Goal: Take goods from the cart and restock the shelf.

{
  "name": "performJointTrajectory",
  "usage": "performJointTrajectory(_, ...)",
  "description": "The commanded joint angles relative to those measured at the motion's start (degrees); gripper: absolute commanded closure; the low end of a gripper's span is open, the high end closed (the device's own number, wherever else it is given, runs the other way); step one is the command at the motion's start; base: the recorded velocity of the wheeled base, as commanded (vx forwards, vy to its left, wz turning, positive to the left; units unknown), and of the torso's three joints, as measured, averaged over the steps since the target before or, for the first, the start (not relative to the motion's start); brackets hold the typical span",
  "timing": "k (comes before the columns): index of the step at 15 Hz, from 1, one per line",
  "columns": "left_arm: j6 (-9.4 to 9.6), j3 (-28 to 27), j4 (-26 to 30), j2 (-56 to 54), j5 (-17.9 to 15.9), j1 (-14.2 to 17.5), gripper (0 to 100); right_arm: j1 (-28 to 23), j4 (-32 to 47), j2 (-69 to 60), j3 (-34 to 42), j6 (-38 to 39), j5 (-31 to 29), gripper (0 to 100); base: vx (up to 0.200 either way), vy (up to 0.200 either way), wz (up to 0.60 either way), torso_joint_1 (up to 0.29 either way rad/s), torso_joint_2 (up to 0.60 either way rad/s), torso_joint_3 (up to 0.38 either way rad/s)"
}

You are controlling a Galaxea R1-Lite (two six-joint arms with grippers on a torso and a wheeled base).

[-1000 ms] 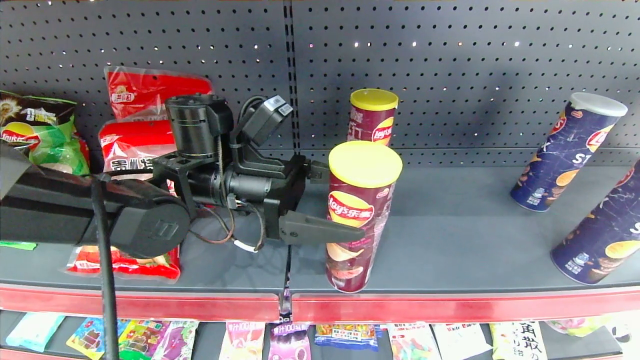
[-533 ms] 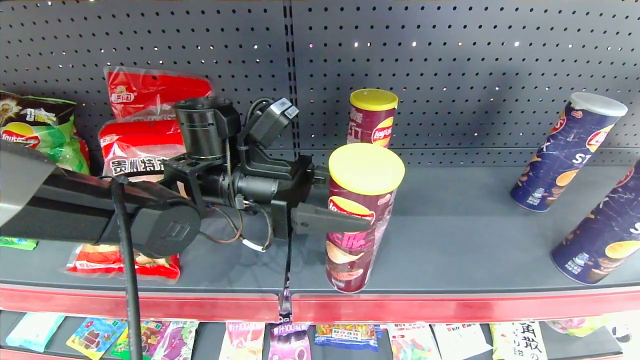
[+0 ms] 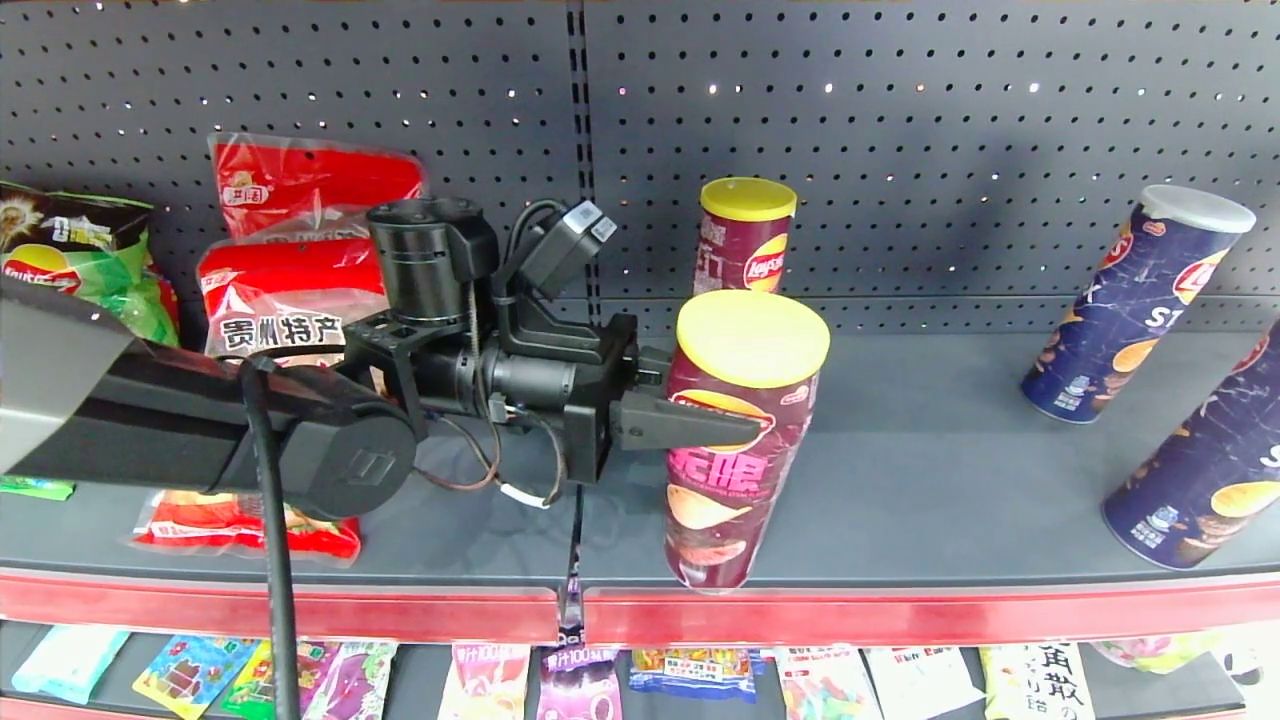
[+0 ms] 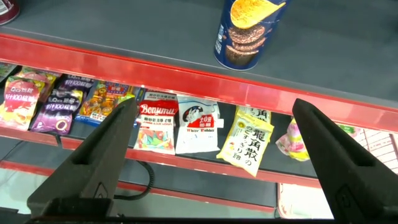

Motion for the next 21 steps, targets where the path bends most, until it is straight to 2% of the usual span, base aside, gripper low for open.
performJointTrajectory(1,0.01,-0.26,-0.35,-0.17,3.39,-0.63,100,0.04,-0.02,-0.13,0.07,-0.02,-0.01,0,0.0,0.0,0.0,0.0,0.0,0.0)
performJointTrajectory(5,0.1,-0.17,-2.64,-0.17,9.98,-1.86,100,0.04,-0.02,-0.13,0.24,0.07,0.16,0,0.0,0.0,0.0,0.0,0.0,0.0)
performJointTrajectory(9,0.18,0.62,-3.34,-0.35,14.55,-2.74,100,0.13,-0.02,-0.13,0.24,1.21,0.16,0,0.0,0.0,0.0,0.0,0.0,0.0)
performJointTrajectory(15,0.01,6.07,-4.13,-3.33,18.24,-3.09,100,0.22,-0.02,-0.13,0.33,1.91,0.25,0,0.0,0.0,0.0,0.0,0.0,0.0)
performJointTrajectory(19,-0.08,7.04,-6.06,-3.51,19.29,-3.18,100,0.22,-0.02,-0.22,0.59,1.91,0.25,0,0.0,0.0,0.0,0.0,0.0,0.0)
performJointTrajectory(20,-0.34,7.04,-6.06,-3.95,19.29,-3.18,100,0.22,-0.02,-0.22,0.68,1.91,0.25,0,0.0,0.0,0.0,0.0,0.0,0.0)
performJointTrajectory(21,-1.57,7.12,-6.06,-4.48,19.29,-3.18,100,0.22,-0.02,-0.22,0.68,1.91,0.25,0,0.0,0.0,0.0,0.0,0.0,0.0)
